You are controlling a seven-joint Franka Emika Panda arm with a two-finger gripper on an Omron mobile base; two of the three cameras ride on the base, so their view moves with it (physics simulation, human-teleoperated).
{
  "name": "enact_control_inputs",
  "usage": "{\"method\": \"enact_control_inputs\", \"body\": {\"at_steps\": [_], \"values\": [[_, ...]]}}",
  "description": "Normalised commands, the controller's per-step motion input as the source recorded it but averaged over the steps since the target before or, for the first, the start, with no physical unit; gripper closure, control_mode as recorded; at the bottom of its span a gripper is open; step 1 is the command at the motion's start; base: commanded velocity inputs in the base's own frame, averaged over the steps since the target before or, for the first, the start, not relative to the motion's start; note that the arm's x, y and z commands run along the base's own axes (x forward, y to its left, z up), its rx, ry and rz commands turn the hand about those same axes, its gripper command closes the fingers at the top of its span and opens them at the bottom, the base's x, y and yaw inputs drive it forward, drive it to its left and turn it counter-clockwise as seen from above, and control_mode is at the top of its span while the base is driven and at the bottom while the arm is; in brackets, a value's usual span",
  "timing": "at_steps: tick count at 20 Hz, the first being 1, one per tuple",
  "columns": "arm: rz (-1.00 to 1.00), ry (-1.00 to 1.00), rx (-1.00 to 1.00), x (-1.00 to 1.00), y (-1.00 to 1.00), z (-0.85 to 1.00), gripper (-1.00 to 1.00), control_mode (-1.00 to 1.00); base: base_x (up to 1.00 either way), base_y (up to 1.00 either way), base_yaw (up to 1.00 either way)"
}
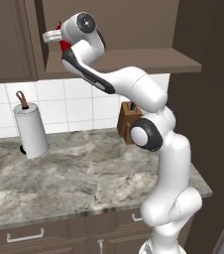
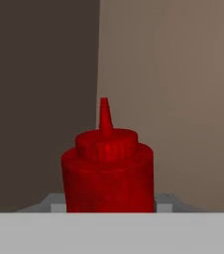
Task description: Collect the paprika, ketchup, and shaker from the cabinet and place them next to the stove.
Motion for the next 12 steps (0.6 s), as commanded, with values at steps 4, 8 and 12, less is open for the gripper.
{"method": "enact_control_inputs", "body": {"at_steps": [4, 8, 12], "values": [[-0.02, -0.09, 0.00, -0.30, -0.03, 0.00, 1.00, -1.00, 0.00, 0.00, 0.00], [-0.01, -0.17, 0.03, -0.72, -0.18, 0.00, 1.00, -1.00, 0.00, 0.00, 0.00], [0.00, -0.18, 0.05, -0.84, -0.20, 0.00, 1.00, -1.00, 0.00, 0.00, 0.00]]}}
